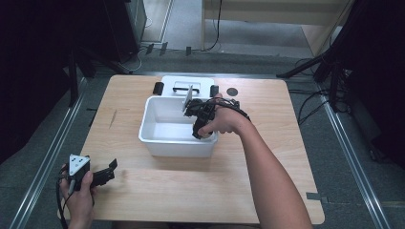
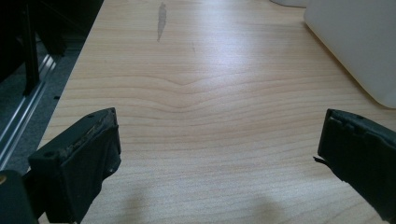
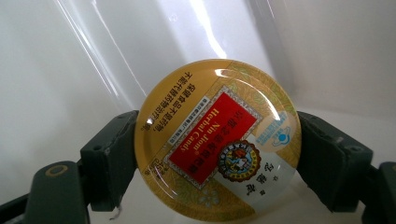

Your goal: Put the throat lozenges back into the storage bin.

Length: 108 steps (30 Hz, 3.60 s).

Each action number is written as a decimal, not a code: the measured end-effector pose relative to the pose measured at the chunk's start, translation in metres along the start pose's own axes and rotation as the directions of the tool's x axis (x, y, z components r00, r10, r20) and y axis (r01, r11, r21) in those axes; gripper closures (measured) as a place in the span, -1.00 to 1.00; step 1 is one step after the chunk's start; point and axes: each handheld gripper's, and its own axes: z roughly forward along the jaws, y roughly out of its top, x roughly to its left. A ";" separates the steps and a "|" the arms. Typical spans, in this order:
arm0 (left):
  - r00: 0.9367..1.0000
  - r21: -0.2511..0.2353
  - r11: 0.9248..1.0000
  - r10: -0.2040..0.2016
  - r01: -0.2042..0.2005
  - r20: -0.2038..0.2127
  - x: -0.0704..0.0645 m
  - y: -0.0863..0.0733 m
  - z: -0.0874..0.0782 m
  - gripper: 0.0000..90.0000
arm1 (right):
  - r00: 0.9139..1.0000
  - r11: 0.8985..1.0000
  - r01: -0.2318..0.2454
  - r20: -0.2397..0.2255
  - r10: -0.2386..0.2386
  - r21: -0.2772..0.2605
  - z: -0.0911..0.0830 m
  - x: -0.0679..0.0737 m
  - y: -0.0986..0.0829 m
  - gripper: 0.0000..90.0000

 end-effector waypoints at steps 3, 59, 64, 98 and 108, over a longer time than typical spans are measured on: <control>1.000 -0.001 1.000 -0.002 0.002 0.000 0.000 0.000 0.000 -1.00 | 1.000 1.000 0.010 0.002 -0.010 0.016 0.003 0.002 0.001 -0.55; 1.000 0.004 1.000 0.011 -0.011 -0.005 -0.001 0.001 0.001 -1.00 | 0.994 0.985 -0.102 0.026 0.106 -0.139 -0.083 -0.009 -0.043 -0.44; 1.000 0.003 1.000 0.014 -0.014 -0.008 -0.002 0.001 0.001 -1.00 | 0.990 0.983 -0.127 0.039 0.133 -0.132 -0.090 -0.015 -0.059 -0.45; 1.000 0.006 1.000 0.009 -0.009 -0.001 -0.001 0.001 0.001 -1.00 | 0.942 0.935 -0.328 0.030 0.334 -0.134 -0.060 -0.042 -0.175 -0.50; 1.000 0.005 1.000 0.014 -0.014 -0.005 -0.002 0.001 0.001 -1.00 | 0.899 0.888 -0.425 0.030 0.436 -0.177 -0.036 -0.043 -0.210 -0.64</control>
